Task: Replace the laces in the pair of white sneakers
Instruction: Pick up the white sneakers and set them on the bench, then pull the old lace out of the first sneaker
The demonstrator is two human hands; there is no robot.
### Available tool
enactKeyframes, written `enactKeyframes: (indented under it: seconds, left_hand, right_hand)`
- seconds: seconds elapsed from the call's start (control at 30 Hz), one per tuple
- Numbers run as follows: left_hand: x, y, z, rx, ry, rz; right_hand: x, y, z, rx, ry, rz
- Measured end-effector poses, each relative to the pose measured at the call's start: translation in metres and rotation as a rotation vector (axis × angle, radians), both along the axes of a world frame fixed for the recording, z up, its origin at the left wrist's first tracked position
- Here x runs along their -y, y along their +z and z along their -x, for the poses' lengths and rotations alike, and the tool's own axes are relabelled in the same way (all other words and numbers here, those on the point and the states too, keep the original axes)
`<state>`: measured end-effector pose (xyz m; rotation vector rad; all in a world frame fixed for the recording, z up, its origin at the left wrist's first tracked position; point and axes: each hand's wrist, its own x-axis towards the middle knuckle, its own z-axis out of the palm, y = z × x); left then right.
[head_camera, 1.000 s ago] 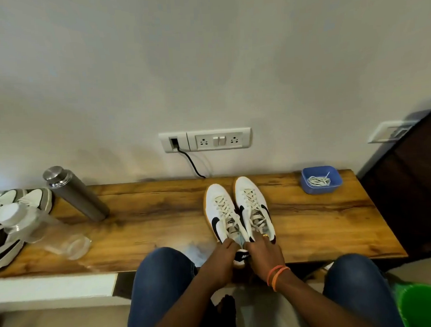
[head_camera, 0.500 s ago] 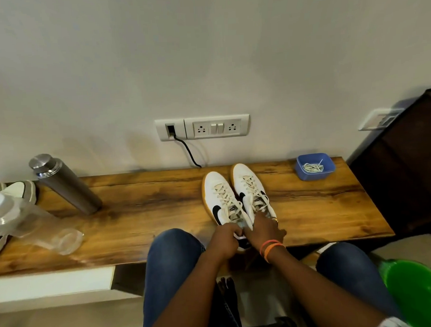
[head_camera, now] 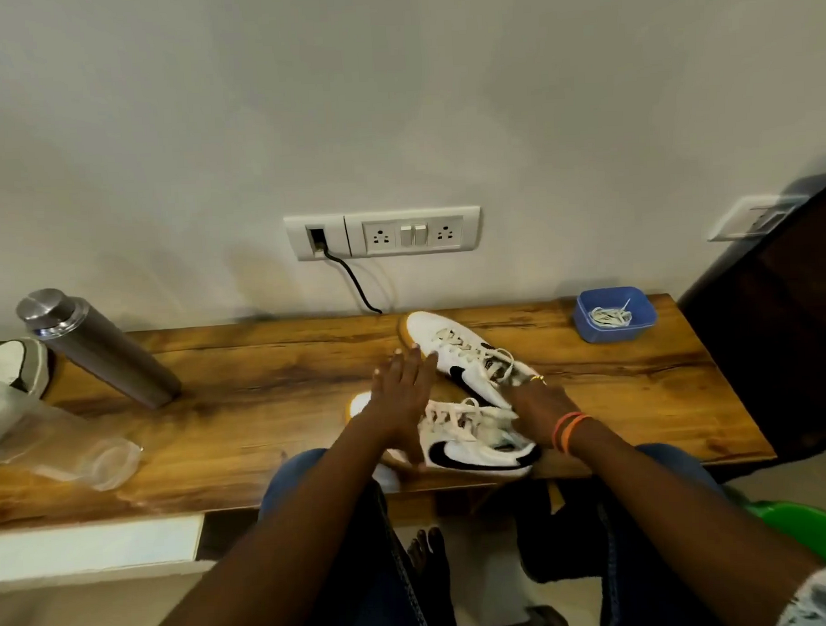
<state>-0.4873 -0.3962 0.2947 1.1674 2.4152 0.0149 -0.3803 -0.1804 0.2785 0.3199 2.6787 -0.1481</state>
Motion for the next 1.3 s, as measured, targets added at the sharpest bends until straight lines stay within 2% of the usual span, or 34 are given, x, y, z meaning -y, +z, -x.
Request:
enactKeyframes:
  seconds: [0.1,0.27,0.37,0.4,0.53,0.73,0.87,0.97,1.03,1.2,1.3]
  left_hand:
    - [-0.014,-0.015,0.02,-0.104,-0.105,0.069]
    - [-0.046,-0.038,0.049,-0.015,-0.137,0.067]
    - [-0.061,-0.044,0.068,-0.002,-0.087,0.06]
    - [-0.064,-0.045,0.073,-0.001,-0.061,0.053]
    - [-0.068,-0.048,0.085,-0.014,-0.01,0.032]
    - [-0.059,-0.041,0.057,-0.079,0.158,0.013]
    - [-0.057,-0.05,-0.003,-0.202,0.474,0.001]
    - [-0.058,-0.054,-0.04,-0.175,0.621,0.031]
    - [-0.058,-0.053,-0.05,-0.143,0.655,0.026]
    - [-0.06,-0.041,-0.042,-0.076,0.668,-0.018]
    - [-0.043,-0.043,-0.034,-0.067,0.648,-0.121]
  right_hand:
    - [-0.026,0.0,0.002,-0.128,0.013,0.016]
    - [-0.035,-0.008,-0.002,-0.513,-0.07,-0.203]
    - [-0.013,0.001,-0.01,-0.581,-0.119,-0.152]
    - [-0.006,0.001,-0.015,-0.562,-0.141,-0.074]
    - [0.005,-0.013,-0.024,-0.22,-0.449,0.26]
    - [0.001,-0.02,-0.016,-0.348,-0.646,0.548]
    - [-0.006,-0.018,0.006,-0.335,-0.791,0.658]
    - [0.004,-0.022,0.028,-0.362,-0.861,0.759]
    - [0.015,-0.028,0.035,-0.332,-0.843,0.745]
    - [0.032,-0.042,0.039,-0.272,-0.701,0.416]
    - [0.028,-0.044,0.042,-0.242,-0.644,0.429]
